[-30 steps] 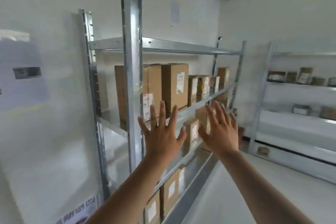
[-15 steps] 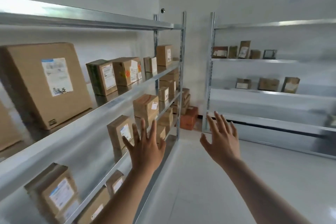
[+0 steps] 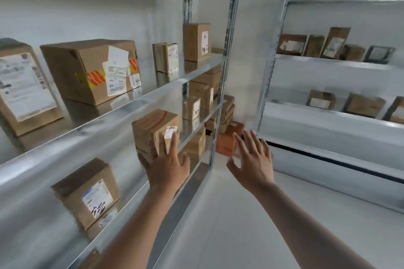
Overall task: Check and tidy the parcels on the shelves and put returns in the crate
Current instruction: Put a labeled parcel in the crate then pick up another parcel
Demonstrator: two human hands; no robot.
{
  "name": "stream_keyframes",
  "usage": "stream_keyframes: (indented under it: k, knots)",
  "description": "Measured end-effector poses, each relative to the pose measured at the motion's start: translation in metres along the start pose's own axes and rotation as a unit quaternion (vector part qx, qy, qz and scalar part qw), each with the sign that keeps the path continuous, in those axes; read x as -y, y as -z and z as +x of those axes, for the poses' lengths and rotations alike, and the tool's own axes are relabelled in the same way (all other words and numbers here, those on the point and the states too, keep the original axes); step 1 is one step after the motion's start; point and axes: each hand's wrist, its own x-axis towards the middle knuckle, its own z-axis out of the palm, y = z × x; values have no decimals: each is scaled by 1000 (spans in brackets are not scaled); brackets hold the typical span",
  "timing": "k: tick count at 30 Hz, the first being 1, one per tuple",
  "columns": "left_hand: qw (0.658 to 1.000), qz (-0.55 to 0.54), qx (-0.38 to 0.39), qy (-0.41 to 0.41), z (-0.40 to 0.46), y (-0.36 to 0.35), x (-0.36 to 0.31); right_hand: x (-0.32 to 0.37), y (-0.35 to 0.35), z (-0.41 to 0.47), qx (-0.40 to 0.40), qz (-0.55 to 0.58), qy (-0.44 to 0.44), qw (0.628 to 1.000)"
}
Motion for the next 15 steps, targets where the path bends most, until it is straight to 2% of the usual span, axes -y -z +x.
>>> stream_keyframes:
  k: [8, 12, 15]
  knots:
    - [998, 11, 58, 34, 154, -83, -30, -60, -71, 183, 55, -26, 66, 996]
    - [998, 19, 5, 61, 242, -94, -37, -67, -108, 304, 32, 2, 136, 990]
    - [991, 70, -53, 97, 284, -96, -46, -61, -146, 383, 15, 49, 180, 982]
